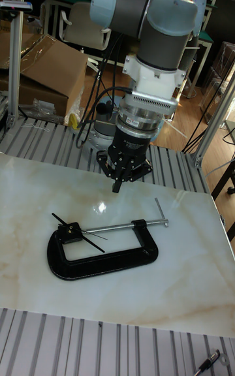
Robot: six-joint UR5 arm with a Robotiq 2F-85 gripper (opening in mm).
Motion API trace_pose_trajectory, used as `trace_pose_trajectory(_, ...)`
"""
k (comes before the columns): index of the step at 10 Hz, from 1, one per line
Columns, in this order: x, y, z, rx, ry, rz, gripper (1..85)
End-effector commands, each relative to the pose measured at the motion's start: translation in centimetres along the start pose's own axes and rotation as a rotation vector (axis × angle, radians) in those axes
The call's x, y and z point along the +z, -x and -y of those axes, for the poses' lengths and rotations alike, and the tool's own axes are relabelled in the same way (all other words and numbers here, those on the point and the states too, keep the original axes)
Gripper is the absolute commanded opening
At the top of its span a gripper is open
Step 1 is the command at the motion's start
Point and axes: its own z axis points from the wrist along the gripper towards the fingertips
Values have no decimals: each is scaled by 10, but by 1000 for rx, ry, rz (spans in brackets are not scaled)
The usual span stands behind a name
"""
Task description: Turn the hands of a clock
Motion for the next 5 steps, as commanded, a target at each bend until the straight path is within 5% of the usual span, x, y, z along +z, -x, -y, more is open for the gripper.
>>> trace_pose_trajectory(1, 32, 27, -13, -65, 48, 22, 230)
trace_pose_trajectory(3, 39, 38, -12, -135, 40, 52, 477)
trace_pose_trajectory(5, 39, 37, -7, -144, 19, 49, 480)
